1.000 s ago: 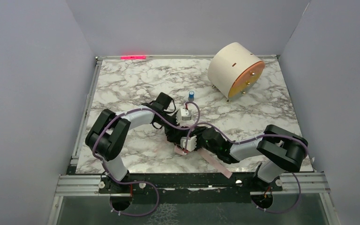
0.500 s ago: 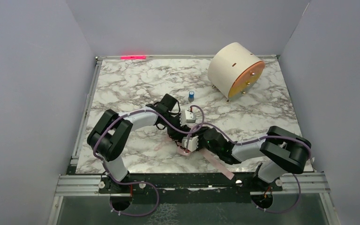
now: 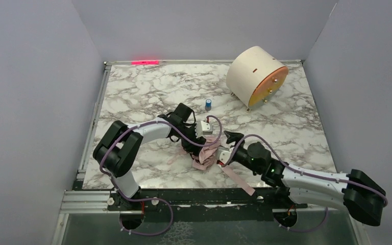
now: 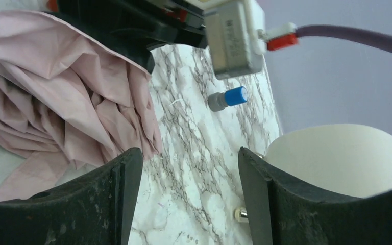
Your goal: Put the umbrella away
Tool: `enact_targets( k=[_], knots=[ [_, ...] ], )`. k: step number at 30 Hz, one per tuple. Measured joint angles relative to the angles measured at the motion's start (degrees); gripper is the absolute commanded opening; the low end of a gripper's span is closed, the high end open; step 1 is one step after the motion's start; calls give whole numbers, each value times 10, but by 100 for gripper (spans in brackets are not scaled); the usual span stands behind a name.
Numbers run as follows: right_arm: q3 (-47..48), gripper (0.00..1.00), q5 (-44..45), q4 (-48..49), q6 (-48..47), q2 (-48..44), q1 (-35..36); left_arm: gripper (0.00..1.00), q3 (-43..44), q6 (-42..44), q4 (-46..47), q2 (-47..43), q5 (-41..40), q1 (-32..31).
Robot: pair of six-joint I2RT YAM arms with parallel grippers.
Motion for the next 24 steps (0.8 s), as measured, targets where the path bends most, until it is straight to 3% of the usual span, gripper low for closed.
enact_targets(
  k=[4, 6, 9, 15, 17, 20, 24],
  knots=[
    [1, 65, -5, -46, 81, -78, 0, 0, -6, -9, 6, -6, -7, 14],
    [7, 57, 4, -64, 147, -101, 0, 0, -10, -15, 11, -9, -13, 18],
    [33, 47, 32, -95, 278, -110, 0, 0, -17, -25, 23, -14, -19, 19],
    [79, 42, 40, -94, 563, -76, -1, 0, -28, -42, 43, -22, -36, 19],
    [71, 43, 31, -70, 639, -54, -1, 0, -32, -45, 51, -26, -46, 19],
    [57, 55, 30, -47, 708, -25, -1, 0, -40, -46, 64, -33, -61, 19],
    [58, 67, 27, -43, 729, 2, -20, 0, -53, -40, 82, -45, -83, 16]
  ],
)
